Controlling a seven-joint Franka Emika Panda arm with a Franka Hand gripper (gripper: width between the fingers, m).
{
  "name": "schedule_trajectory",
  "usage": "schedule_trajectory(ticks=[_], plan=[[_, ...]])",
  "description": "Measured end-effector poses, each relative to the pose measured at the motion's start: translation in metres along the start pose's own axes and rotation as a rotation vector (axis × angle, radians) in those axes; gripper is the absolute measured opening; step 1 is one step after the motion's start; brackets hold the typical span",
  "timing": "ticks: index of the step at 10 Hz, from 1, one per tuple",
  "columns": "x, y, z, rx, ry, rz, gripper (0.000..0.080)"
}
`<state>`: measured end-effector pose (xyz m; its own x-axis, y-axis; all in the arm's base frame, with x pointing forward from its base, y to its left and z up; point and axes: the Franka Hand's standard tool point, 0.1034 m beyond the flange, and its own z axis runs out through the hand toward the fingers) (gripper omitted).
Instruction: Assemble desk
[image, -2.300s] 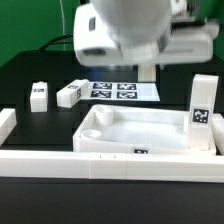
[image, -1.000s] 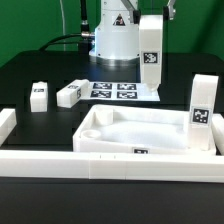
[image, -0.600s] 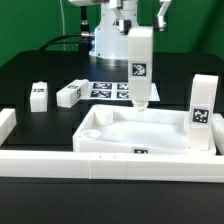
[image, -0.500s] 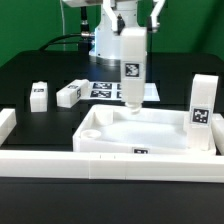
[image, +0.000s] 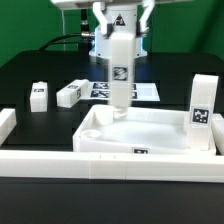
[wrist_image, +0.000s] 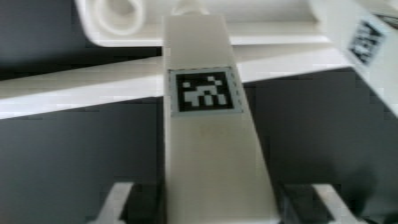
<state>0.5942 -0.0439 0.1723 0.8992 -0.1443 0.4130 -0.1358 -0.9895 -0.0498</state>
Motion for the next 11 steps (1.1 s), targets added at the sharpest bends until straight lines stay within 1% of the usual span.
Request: schedule_trajectory(ticks=[1, 2, 4, 5, 7, 9, 11], plan=[[0.002, 0.011, 0.002, -0.014, 0.015, -0.005, 0.0290], [0.001, 0.013, 0.003, -0.018, 0.016, -0.004, 0.0290], [0.001, 0.011, 0.004, -0.016, 0.014, -0.007, 0.0290], [0.003, 0.013, 0.003, -0.022, 0.034, -0.011, 0.0290], [0.002, 0.025, 0.009, -0.024, 0.026, -0.020, 0.0290], [0.004, 0.022, 0.011, -0.018, 0.028, -0.020, 0.0290], [0.003, 0.023, 0.012, -0.019, 0.027, -0.019, 0.0290]])
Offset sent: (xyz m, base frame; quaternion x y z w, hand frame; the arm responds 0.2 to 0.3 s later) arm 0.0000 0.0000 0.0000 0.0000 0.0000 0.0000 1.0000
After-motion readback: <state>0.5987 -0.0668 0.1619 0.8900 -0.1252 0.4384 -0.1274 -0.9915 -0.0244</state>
